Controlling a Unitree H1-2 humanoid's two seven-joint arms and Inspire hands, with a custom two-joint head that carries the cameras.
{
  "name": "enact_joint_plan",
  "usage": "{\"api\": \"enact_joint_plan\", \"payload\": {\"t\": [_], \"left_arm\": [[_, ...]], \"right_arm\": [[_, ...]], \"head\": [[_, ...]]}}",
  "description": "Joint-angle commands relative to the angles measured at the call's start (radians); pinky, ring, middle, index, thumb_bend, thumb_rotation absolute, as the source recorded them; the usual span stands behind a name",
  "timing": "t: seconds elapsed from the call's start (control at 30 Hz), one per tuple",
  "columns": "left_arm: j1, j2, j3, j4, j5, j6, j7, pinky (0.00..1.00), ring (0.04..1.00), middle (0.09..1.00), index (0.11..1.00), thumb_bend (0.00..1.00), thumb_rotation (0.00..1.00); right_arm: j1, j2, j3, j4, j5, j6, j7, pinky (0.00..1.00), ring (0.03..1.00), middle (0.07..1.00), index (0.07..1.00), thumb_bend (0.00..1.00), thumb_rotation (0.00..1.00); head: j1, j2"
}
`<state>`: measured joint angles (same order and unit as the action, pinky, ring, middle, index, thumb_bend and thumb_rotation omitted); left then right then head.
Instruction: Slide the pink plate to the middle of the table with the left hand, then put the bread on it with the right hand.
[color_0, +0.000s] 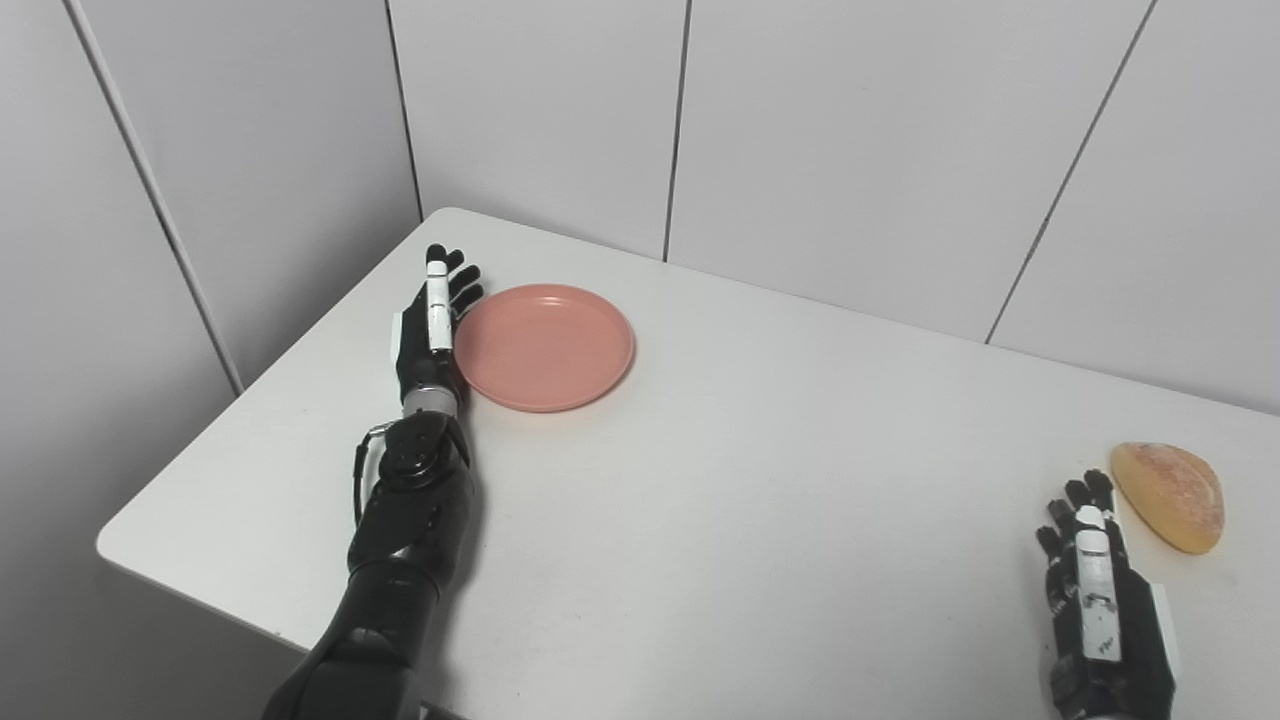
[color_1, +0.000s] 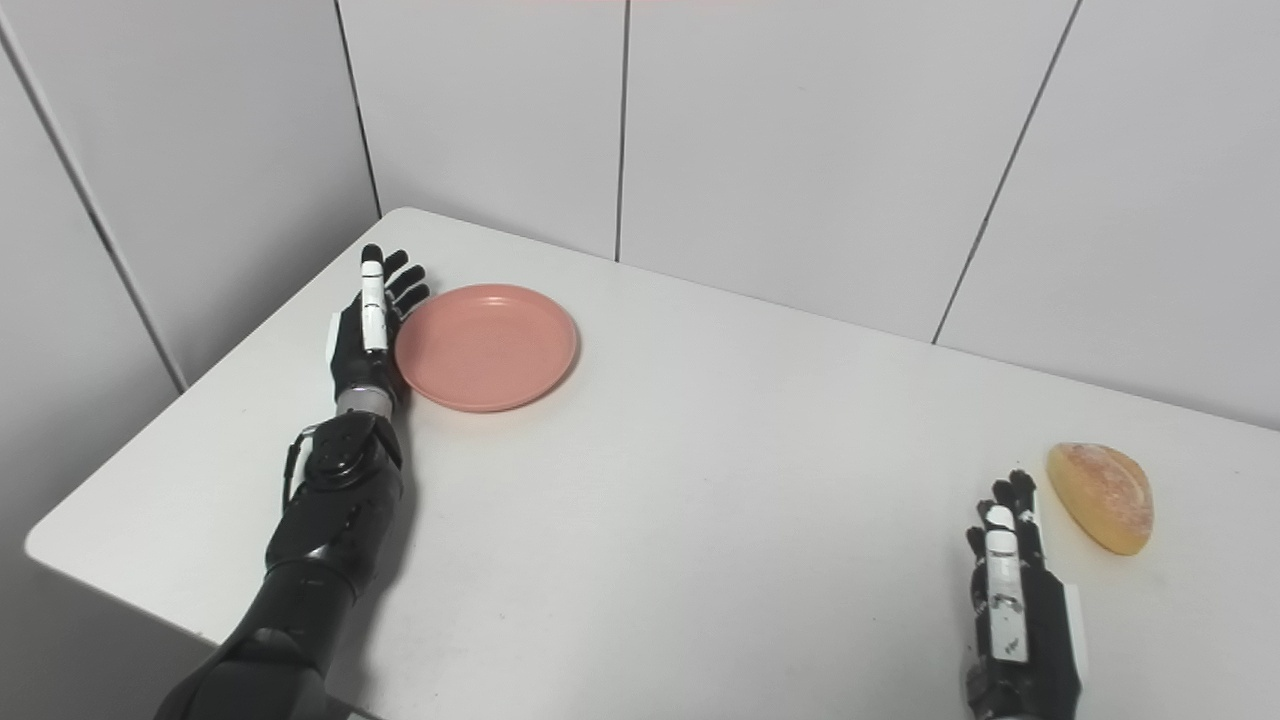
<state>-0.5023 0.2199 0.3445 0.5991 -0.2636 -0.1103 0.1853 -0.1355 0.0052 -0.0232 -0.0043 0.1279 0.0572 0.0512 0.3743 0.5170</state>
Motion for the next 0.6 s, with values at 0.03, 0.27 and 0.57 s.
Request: {"api": "enact_joint_plan", "payload": {"t": [0.03,0.27,0.57], "left_arm": [[-0.036,-0.007,-0.014,-0.037,-0.008,0.016,-0.025,0.84,0.839,0.825,0.815,0.68,1.0],[-0.037,-0.039,-0.032,-0.057,-0.013,0.046,-0.038,0.84,0.84,0.821,0.815,0.68,1.0],[-0.031,-0.072,-0.07,-0.086,-0.019,0.079,-0.075,0.83,0.822,0.801,0.79,0.66,0.99]], "right_arm": [[-0.025,-0.002,0.002,-0.018,-0.006,-0.016,0.001,1.0,1.0,1.0,1.0,0.55,0.87],[-0.032,0.002,0.001,-0.017,0.001,-0.01,0.004,1.0,1.0,1.0,1.0,0.56,0.88],[-0.042,0.013,0.009,-0.01,-0.01,-0.012,-0.004,1.0,1.0,1.0,1.0,0.57,0.88]], "head": [[0.001,0.0],[-0.01,0.01],[-0.058,0.031]]}}
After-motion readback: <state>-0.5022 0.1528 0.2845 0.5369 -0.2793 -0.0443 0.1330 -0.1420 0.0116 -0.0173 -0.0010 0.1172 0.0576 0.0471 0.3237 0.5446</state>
